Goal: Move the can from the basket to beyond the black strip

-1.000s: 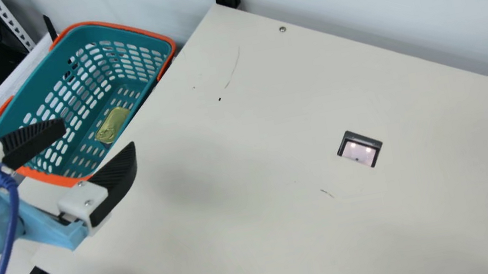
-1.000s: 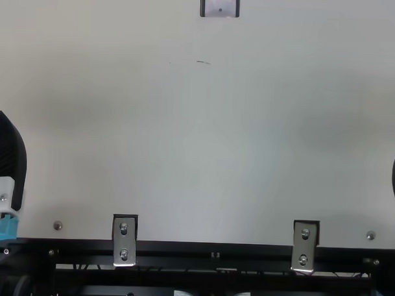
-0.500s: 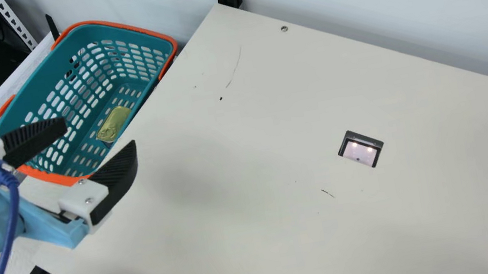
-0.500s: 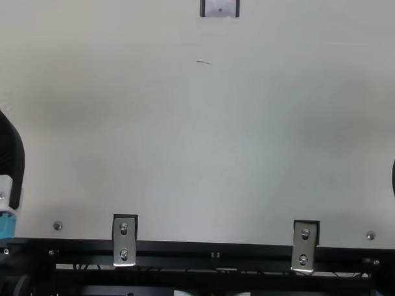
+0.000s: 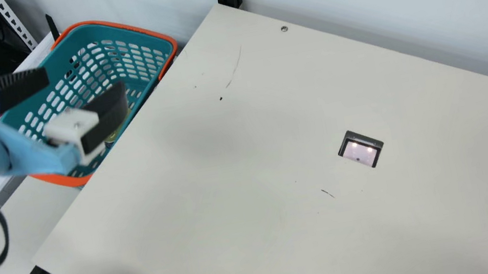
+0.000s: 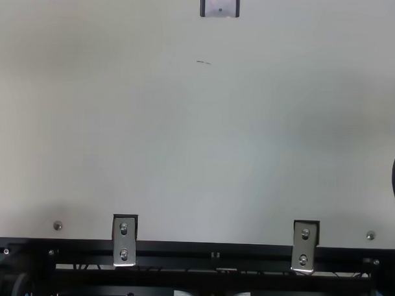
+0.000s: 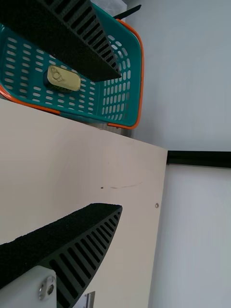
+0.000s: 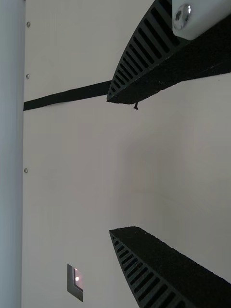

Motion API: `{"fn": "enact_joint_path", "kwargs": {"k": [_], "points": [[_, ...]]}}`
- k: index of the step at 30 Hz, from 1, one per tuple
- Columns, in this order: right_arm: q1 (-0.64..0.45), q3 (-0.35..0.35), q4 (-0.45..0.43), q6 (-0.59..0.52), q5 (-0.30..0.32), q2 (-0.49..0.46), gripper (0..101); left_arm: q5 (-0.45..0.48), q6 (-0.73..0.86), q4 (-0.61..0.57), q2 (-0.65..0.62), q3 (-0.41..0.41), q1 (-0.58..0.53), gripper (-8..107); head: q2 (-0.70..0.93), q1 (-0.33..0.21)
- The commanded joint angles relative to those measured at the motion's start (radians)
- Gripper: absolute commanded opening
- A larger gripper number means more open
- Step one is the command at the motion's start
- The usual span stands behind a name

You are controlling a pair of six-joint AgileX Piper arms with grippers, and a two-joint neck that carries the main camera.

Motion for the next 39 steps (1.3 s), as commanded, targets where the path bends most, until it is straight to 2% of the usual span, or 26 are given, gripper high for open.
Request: {"fn": "enact_joint_path", "kwargs": {"k": [1, 9, 17, 23, 30, 39], "points": [[0.000, 0.000, 0.000, 0.000, 0.000, 0.000, 101, -0.002, 0.024, -0.019, 0.103, -0.059, 0.036, 90, 0.014, -0.016], [0.000, 0.000, 0.000, 0.000, 0.000, 0.000, 101, -0.029, 0.271, -0.205, 0.329, -0.153, 0.243, 90, 0.014, -0.016], [0.000, 0.000, 0.000, 0.000, 0.000, 0.000, 101, -0.040, 0.683, -0.459, 0.582, -0.232, 0.489, 90, 0.014, -0.016], [0.000, 0.000, 0.000, 0.000, 0.000, 0.000, 101, -0.028, 0.971, -0.590, 0.781, -0.301, 0.648, 90, 0.014, -0.016], [0.000, 0.000, 0.000, 0.000, 0.000, 0.000, 101, -0.025, 1.175, -0.623, 0.985, -0.366, 0.748, 90, 0.014, -0.016], [0.000, 0.000, 0.001, 0.000, 0.000, 0.000, 101, -0.074, 1.243, -0.551, 1.164, -0.406, 0.746, 90, 0.014, -0.016]]}}
